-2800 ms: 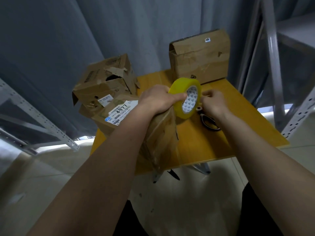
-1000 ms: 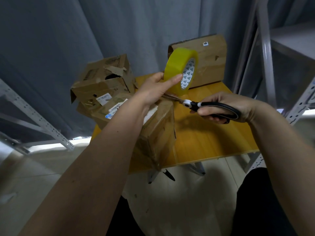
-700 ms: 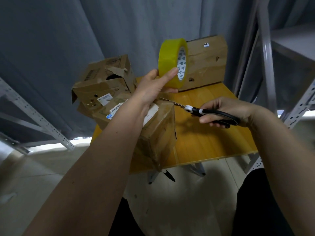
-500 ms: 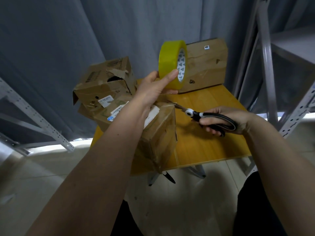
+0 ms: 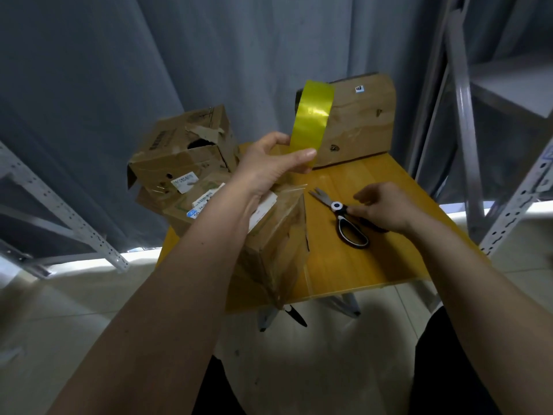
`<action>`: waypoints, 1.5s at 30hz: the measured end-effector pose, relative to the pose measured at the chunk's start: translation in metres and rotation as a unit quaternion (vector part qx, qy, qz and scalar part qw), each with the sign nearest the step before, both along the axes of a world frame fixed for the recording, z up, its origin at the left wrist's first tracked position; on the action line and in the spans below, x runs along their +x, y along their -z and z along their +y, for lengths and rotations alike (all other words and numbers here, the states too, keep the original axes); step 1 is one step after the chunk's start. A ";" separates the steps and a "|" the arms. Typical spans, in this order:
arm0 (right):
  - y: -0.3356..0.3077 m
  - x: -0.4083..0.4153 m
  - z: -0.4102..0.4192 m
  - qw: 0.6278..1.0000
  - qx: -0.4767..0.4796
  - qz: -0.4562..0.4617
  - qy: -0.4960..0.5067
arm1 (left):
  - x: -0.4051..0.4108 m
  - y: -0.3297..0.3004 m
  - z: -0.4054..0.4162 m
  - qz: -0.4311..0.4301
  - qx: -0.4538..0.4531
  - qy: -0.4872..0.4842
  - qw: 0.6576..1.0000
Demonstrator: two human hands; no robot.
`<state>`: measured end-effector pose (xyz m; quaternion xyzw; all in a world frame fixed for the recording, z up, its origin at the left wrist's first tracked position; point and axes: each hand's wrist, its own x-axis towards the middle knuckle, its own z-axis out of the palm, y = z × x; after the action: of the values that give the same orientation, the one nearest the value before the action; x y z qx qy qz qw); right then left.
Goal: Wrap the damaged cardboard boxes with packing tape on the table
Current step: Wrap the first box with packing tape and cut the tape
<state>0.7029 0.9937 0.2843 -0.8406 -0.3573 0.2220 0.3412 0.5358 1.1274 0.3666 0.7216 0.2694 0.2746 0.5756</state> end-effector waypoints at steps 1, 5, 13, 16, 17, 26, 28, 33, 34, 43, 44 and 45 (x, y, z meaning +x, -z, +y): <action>-0.006 -0.001 -0.001 0.999 0.041 0.019 0.008 | 0.000 -0.001 -0.002 0.002 0.006 0.000 1.000; -0.035 -0.006 -0.008 0.952 0.244 0.182 0.025 | 0.000 -0.018 -0.016 -0.021 0.027 0.007 0.999; -0.063 0.007 -0.027 0.761 0.428 0.477 -0.101 | 0.020 -0.032 -0.080 0.044 0.063 0.229 0.970; -0.051 0.016 -0.041 0.777 0.425 0.461 -0.066 | 0.030 -0.006 -0.089 0.070 0.021 0.219 0.973; -0.046 0.019 -0.044 0.791 0.421 0.441 -0.038 | 0.034 0.002 -0.090 0.073 -0.013 0.210 0.975; -0.001 0.049 -0.062 0.871 0.365 0.291 0.149 | 0.068 0.058 -0.092 0.212 -0.303 0.144 0.918; 0.008 0.053 -0.066 0.883 0.344 0.273 0.168 | 0.075 0.065 -0.093 0.246 -0.290 0.139 0.914; 0.030 0.067 -0.077 0.912 0.283 0.192 0.227 | 0.083 0.085 -0.090 0.312 -0.253 0.100 0.910; 0.034 0.067 -0.077 0.923 0.269 0.176 0.214 | 0.084 0.090 -0.090 0.329 -0.225 0.096 0.912; 0.046 0.053 -0.068 0.955 0.263 0.089 0.102 | 0.101 0.118 -0.088 0.445 0.047 0.098 0.889; 0.045 0.050 -0.067 0.957 0.264 0.084 0.090 | 0.101 0.118 -0.087 0.473 0.102 0.098 0.870; 0.044 0.048 -0.066 0.956 0.267 0.083 0.086 | 0.101 0.118 -0.085 0.495 0.161 0.089 0.849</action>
<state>0.7512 0.9276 0.2403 -0.7251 -0.2998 0.1575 0.5997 0.6371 1.0425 0.2490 0.8655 0.4048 -0.1318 0.2639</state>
